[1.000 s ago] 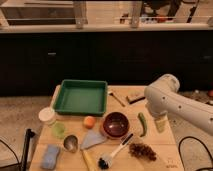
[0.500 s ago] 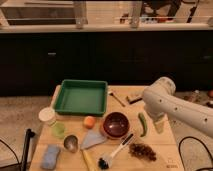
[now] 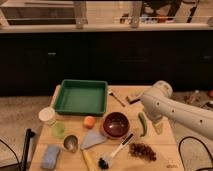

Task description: Place pepper in metal cup

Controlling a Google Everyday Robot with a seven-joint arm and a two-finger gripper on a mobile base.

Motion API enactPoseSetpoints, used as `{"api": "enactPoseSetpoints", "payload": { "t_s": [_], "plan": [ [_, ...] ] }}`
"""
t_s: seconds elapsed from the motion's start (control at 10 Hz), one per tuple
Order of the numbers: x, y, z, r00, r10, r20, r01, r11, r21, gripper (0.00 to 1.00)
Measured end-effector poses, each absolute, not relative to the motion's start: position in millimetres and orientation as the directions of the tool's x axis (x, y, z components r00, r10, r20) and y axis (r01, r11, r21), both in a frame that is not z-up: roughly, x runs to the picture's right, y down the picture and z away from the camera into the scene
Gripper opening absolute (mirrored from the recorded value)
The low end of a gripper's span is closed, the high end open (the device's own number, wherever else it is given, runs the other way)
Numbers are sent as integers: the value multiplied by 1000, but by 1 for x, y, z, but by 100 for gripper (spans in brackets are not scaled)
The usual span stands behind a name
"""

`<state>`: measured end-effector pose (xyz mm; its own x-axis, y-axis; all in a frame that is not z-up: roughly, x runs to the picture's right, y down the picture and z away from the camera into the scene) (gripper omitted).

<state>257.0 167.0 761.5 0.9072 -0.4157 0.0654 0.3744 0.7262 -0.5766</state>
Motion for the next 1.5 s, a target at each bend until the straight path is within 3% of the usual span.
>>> {"api": "enactPoseSetpoints", "payload": {
  "t_s": [1.5],
  "plan": [
    [277, 204, 807, 844, -511, 165, 506, 656, -560, 80]
  ]
}}
